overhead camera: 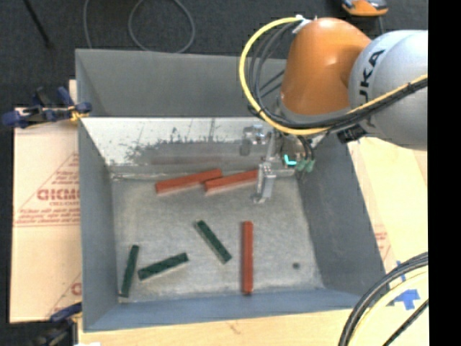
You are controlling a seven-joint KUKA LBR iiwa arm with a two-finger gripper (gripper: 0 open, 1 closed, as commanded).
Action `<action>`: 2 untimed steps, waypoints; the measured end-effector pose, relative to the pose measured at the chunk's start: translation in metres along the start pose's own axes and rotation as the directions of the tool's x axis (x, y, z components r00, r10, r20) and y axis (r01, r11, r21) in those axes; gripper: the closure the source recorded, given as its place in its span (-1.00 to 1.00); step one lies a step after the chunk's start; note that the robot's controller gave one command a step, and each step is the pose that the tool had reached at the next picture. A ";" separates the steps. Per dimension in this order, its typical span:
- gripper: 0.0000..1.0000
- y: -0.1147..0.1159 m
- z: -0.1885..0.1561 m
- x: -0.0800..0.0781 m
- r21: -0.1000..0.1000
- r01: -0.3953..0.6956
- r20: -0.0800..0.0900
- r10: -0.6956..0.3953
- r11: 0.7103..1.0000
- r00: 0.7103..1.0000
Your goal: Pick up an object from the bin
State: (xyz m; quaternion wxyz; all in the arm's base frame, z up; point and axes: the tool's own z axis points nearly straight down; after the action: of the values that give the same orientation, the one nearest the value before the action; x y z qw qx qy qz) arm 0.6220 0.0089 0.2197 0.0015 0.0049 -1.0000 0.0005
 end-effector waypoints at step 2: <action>-1.00 0.011 0.116 -0.036 0.001 0.116 0.012 -0.116 0.993 0.993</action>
Offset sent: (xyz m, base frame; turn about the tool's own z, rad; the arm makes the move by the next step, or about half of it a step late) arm 0.0286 -0.0084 -0.1497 -0.0694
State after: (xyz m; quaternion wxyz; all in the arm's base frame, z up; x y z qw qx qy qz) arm 0.6571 0.0203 0.1033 -0.0047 0.0631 -0.9980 0.0003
